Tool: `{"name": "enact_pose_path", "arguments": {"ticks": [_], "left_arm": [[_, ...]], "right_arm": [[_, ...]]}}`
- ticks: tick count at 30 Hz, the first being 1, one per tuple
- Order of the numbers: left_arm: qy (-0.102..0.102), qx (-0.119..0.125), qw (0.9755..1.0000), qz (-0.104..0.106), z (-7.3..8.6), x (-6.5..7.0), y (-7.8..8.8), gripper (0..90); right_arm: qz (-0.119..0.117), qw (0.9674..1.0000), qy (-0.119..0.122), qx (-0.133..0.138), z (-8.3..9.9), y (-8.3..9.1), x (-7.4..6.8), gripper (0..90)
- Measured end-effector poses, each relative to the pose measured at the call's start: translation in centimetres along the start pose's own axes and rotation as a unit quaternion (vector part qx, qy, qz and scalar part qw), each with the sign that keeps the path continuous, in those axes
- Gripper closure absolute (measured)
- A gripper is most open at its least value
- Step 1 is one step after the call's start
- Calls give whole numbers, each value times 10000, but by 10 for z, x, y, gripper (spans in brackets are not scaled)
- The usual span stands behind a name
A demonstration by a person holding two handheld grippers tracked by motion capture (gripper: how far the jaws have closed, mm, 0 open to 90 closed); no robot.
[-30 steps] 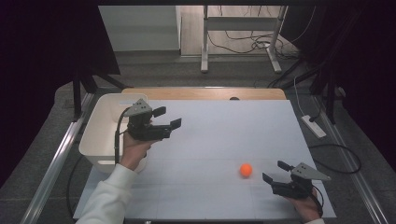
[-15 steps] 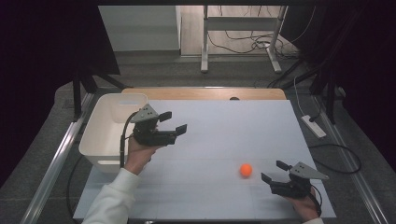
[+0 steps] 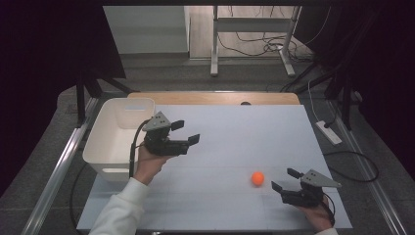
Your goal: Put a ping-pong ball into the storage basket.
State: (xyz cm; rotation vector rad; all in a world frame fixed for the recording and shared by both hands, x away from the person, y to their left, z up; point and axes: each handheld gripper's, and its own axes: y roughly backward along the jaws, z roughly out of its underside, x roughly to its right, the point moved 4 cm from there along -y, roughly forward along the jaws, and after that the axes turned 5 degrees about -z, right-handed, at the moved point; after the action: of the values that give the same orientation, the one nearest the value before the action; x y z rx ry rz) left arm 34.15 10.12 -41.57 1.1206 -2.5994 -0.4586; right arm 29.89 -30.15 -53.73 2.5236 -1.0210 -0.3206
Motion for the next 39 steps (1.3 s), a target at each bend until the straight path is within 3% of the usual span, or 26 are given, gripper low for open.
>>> {"name": "enact_pose_path", "arguments": {"ticks": [18,39], "left_arm": [[-55,-111,9996,249,5,17,-17,214],[-177,-370,9985,364,13,29,-34,213]], "right_arm": [[9,10000,18,35,-1,2,0,174],[16,10000,0,47,0,4,1,173]]}}
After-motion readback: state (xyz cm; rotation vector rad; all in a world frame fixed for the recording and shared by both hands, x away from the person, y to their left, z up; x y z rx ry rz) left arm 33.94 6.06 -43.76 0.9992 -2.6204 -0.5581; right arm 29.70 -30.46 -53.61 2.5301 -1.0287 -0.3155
